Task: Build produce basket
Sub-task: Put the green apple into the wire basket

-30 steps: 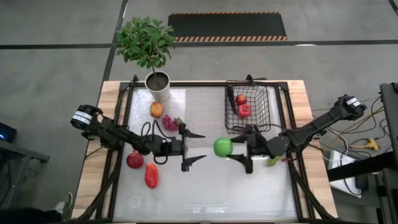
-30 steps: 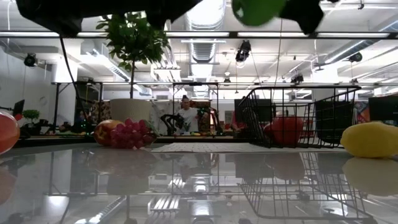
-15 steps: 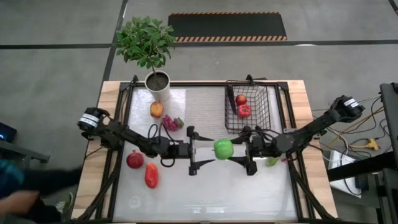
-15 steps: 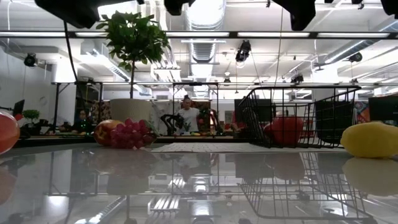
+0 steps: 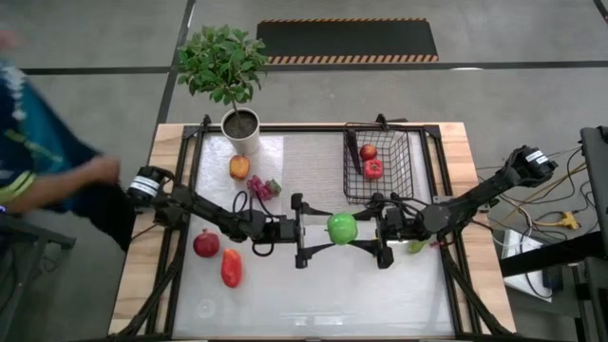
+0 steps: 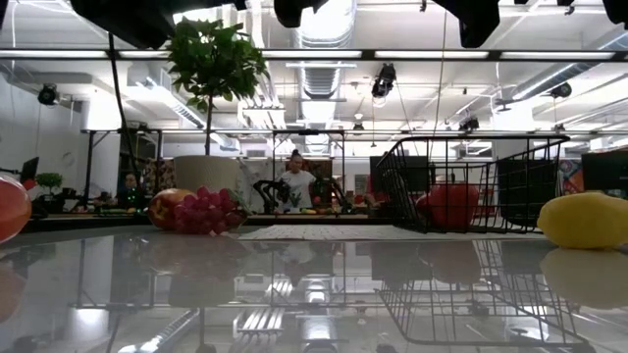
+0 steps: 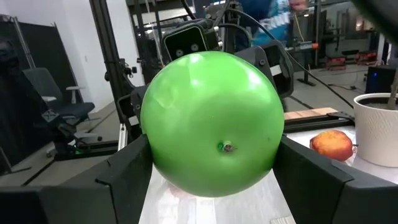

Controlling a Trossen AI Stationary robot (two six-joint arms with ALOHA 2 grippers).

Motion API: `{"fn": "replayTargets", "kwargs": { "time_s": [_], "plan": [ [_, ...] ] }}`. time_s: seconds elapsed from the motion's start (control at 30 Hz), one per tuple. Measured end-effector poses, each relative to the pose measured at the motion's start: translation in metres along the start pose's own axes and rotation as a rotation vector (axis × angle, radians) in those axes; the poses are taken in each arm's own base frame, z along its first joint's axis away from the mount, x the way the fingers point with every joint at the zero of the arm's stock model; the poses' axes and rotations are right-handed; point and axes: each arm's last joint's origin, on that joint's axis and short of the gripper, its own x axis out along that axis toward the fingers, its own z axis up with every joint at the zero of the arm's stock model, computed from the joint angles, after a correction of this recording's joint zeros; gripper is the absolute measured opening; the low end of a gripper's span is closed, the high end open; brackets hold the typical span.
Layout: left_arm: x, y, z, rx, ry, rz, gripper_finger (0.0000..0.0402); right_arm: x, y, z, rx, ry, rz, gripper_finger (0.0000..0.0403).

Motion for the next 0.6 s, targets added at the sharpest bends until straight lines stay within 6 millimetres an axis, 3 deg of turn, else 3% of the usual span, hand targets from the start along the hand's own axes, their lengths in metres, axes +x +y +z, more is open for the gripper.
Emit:
{"fn": "replayTargets", "kwargs": {
  "time_s": [0.27,0.6],
  "plan": [
    [0.0042,-0.001,-0.0001,-0.001,-0.006,0.002,0.033,-0.0001,0.0001,0.0002,-0.001,-0.001,0.001,0.0284],
    [0.0043,-0.0009,-0.0007,-0.003,-0.001,0.002,0.0278,-0.0001,-0.0001,-0.0001,0.005,0.001,-0.005,0.0298]
  ]
}}
